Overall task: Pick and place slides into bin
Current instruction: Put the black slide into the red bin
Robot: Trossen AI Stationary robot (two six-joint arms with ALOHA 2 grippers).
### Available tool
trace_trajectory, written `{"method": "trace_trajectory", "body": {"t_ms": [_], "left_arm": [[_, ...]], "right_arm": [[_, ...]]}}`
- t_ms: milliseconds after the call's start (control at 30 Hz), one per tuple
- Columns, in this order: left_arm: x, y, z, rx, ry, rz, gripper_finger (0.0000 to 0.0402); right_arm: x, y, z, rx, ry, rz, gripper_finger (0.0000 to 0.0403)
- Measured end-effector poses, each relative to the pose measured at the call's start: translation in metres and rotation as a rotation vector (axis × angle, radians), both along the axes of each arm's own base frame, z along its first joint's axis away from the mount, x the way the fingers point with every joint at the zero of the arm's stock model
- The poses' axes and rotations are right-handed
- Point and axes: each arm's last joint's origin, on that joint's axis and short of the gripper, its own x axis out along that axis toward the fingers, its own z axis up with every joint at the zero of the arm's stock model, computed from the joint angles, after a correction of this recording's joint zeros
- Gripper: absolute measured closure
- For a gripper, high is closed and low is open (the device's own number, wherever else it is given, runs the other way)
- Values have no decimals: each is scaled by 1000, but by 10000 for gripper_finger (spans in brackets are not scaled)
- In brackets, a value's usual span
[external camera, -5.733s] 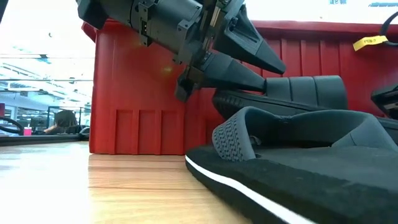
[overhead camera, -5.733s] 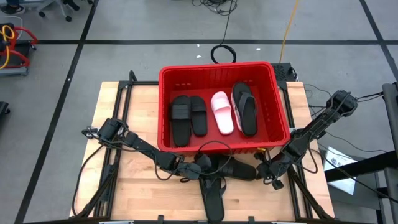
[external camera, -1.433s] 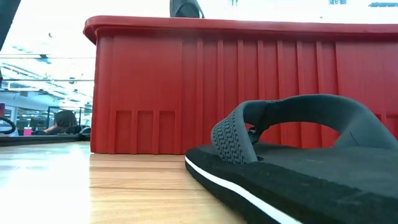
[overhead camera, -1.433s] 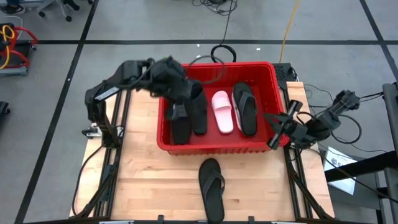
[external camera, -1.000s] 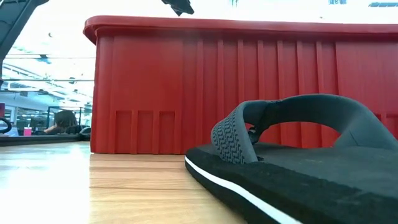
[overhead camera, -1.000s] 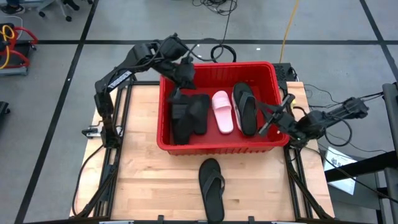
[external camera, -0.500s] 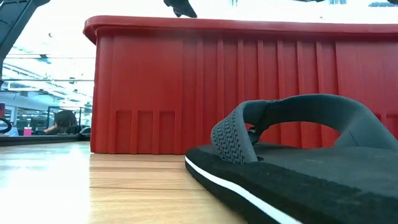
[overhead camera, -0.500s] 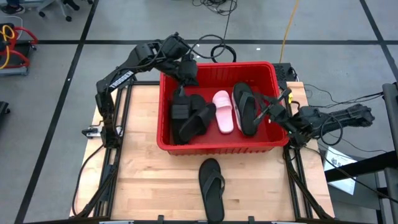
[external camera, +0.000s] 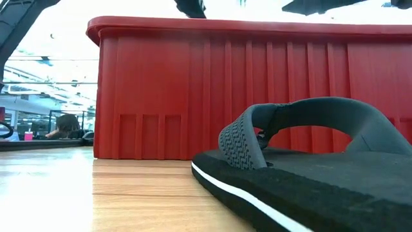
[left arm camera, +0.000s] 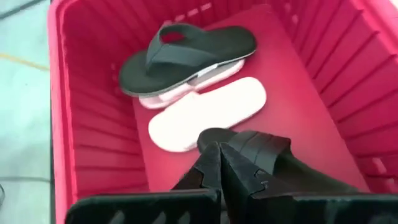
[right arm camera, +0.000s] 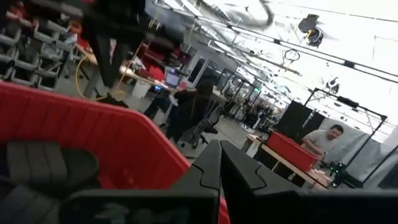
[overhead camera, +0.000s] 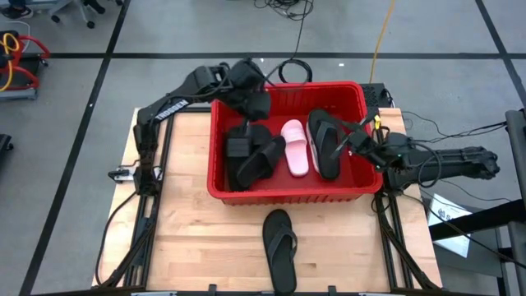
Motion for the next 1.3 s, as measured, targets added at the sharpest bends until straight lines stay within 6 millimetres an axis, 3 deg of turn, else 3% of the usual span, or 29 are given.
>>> {"method": "trace_trajectory", "body": {"t_ms": [200, 533, 733, 1067, 1300], "left_arm": [[13, -15, -11, -28, 43, 2, 387], [25, -25, -30, 56, 175, 33, 316], [29, -29, -56, -83, 328, 19, 314], [41, -40, -110, -61, 463, -15, 314], [50, -53, -124, -26, 452, -80, 314]], "right_arm": [[0, -1, -1, 1, 15, -6, 403], [0, -1, -1, 4, 13, -3, 403], [0, -1, -1, 14, 4, 0, 403], [0, -1, -1, 13, 5, -2, 403], [0, -1, -1, 13, 6, -3, 403]]}}
